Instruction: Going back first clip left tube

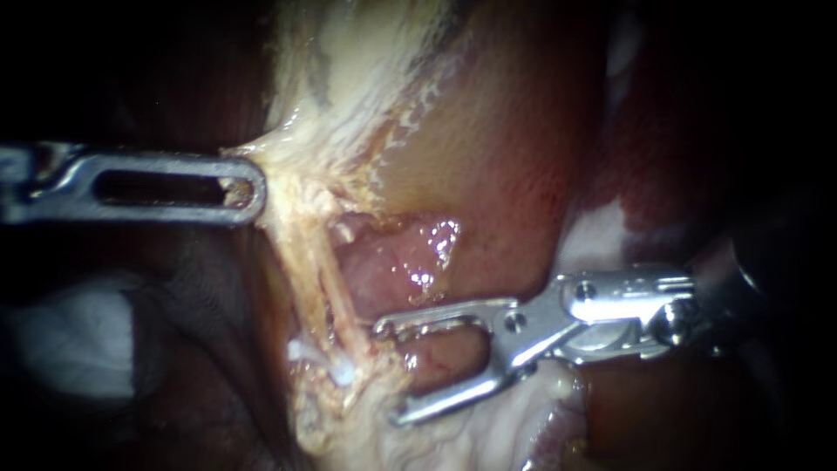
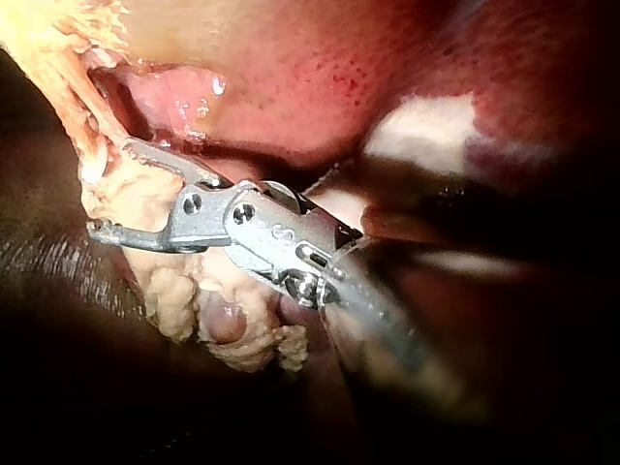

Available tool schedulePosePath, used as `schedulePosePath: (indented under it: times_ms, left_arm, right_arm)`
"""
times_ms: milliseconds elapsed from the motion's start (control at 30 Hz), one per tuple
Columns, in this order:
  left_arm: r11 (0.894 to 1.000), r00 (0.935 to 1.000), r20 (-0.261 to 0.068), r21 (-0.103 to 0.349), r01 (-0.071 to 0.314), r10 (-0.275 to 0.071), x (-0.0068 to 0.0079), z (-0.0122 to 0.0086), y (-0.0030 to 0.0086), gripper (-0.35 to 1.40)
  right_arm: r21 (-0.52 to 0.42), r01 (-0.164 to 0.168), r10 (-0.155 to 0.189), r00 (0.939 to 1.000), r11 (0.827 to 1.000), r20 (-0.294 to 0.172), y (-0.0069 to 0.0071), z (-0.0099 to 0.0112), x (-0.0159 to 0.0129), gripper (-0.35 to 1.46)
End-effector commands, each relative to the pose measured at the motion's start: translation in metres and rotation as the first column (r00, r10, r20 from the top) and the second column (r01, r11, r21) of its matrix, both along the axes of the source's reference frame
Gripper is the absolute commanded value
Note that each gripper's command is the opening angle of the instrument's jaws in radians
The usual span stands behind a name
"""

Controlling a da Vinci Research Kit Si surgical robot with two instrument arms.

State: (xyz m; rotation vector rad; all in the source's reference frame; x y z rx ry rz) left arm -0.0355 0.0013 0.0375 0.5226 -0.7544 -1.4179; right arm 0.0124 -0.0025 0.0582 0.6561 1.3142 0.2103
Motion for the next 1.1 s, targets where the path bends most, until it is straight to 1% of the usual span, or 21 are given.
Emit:
schedulePosePath:
  times_ms: [33, 100, 167, 300, 400, 500, 667, 833, 933, 1033, 1100]
  left_arm:
    - [1.000, 1.0000, 0.000, 0.000, 0.000, 0.000, 0.0000, 0.0001, -0.0001, -0.35]
    - [1.000, 1.0000, 0.000, -0.001, 0.000, 0.000, 0.0000, 0.0001, -0.0001, -0.35]
    - [1.000, 1.0000, 0.000, -0.001, 0.000, 0.000, 0.0000, 0.0001, -0.0001, -0.35]
    - [1.000, 1.0000, 0.000, -0.001, 0.000, 0.000, -0.0001, 0.0001, -0.0001, -0.35]
    - [1.000, 1.0000, -0.001, -0.001, 0.001, -0.001, -0.0002, 0.0002, -0.0001, -0.35]
    - [1.000, 1.0000, -0.001, -0.003, 0.001, -0.001, -0.0002, 0.0004, -0.0002, -0.35]
    - [1.000, 1.0000, -0.006, -0.005, 0.002, -0.002, -0.0005, 0.0009, -0.0004, -0.35]
    - [1.000, 1.0000, -0.004, 0.003, 0.005, -0.005, -0.0008, 0.0019, -0.0005, -0.35]
    - [1.000, 1.0000, -0.006, 0.006, 0.004, -0.004, -0.0015, 0.0033, -0.0011, -0.35]
    - [1.000, 1.0000, -0.001, 0.007, 0.005, -0.005, -0.0025, 0.0050, -0.0016, -0.35]
    - [1.000, 1.0000, 0.002, 0.007, 0.007, -0.007, -0.0034, 0.0064, -0.0021, -0.35]
  right_arm:
    - [-0.017, -0.005, 0.005, 1.0000, 1.000, 0.002, 0.0003, -0.0002, -0.0005, 0.60]
    - [-0.057, -0.016, 0.017, 0.9998, 0.998, 0.007, 0.0009, -0.0007, -0.0019, 0.60]
    - [-0.097, -0.020, 0.020, 0.9998, 0.995, 0.006, 0.0015, -0.0012, -0.0030, 0.60]
    - [-0.153, -0.037, 0.038, 0.9993, 0.987, 0.004, 0.0032, -0.0025, -0.0056, 0.60]
    - [-0.171, -0.048, 0.049, 0.9988, 0.984, -0.001, 0.0040, -0.0035, -0.0072, 0.60]
    - [-0.177, -0.048, 0.050, 0.9988, 0.983, 0.002, 0.0043, -0.0046, -0.0087, 0.60]
    - [-0.188, -0.042, 0.042, 0.9991, 0.981, -0.005, 0.0046, -0.0060, -0.0100, 0.60]
    - [-0.199, -0.039, 0.038, 0.9992, 0.979, -0.009, 0.0045, -0.0065, -0.0103, 0.60]
    - [-0.199, -0.039, 0.039, 0.9992, 0.979, -0.008, 0.0045, -0.0064, -0.0103, 0.60]
    - [-0.199, -0.039, 0.039, 0.9992, 0.979, -0.008, 0.0045, -0.0064, -0.0103, 0.60]
    - [-0.199, -0.040, 0.039, 0.9992, 0.979, -0.008, 0.0045, -0.0064, -0.0102, 0.60]
